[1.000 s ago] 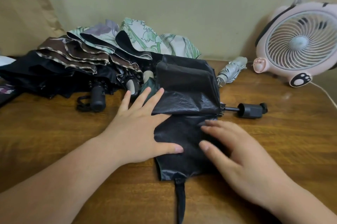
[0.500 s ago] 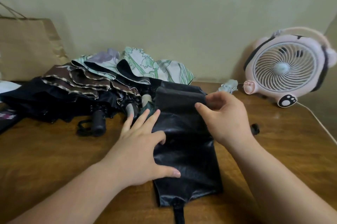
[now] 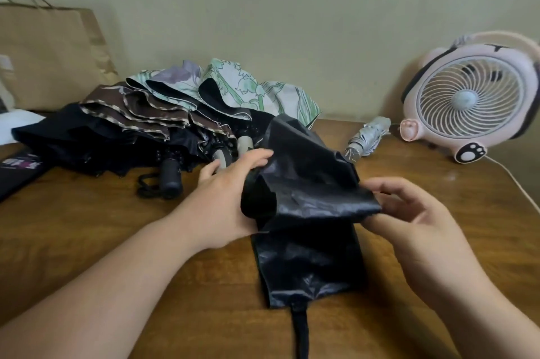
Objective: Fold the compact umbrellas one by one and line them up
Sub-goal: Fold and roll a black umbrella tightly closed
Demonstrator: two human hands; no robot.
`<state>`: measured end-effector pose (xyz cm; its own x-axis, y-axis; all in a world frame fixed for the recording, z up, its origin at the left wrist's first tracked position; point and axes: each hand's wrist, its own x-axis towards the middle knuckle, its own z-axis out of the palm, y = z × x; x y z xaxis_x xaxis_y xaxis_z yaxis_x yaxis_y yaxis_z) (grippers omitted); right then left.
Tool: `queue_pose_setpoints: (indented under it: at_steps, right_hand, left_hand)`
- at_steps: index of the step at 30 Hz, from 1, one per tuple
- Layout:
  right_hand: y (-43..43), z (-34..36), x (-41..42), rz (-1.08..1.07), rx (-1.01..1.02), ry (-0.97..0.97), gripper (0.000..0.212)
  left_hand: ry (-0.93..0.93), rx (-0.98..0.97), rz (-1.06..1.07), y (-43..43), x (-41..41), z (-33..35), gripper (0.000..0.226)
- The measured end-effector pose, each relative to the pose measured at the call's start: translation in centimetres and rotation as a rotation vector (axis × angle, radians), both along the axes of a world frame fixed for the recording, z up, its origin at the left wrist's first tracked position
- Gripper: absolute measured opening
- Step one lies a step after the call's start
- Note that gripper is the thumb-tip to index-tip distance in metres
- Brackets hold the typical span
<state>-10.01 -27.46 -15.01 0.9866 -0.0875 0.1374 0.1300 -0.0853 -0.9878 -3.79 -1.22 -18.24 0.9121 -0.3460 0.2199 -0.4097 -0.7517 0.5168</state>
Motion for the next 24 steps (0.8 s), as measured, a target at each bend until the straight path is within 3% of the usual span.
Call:
queue_pose_setpoints:
  at_steps: [4,9,12,16,22,24]
  right_hand:
    - [-0.8,-1.6,-2.3,-0.018,-0.276,-0.041,0.05]
    - [-1.7,-2.8,-4.3,0.021,-0.624,-0.059,0.044]
    - [-1.9,-3.2,-4.9,0.044,-0.614,-0.009,0.045]
    - [-1.9,-4.1,-4.7,-0.072,-0.488,0.014,0.019]
    - [-1.1,-4.4,-4.6,-0.13,-0.523,0.051,0.012]
    - [-1.3,-4.3,-4.6,-0.113,-0.662,0.062,0.012]
  left_hand:
    - [-0.056,0.146,-0.007,0.1,0.6,-0.4,0.075]
    - [0.159,0.263,-0.066,0.7,0.7,0.8,0.096]
    - [0.334,0.2,-0.092,0.7,0.8,2.3,0.082]
    - [0.241,0.195,-0.015,-0.4,0.9,2.0,0.069]
    - [0.077,0.486,0.086,-1.9,-0.2,-0.1,0.109]
    - [0.085,0.505,0.108,-2.1,-0.3,-0.3,0.113]
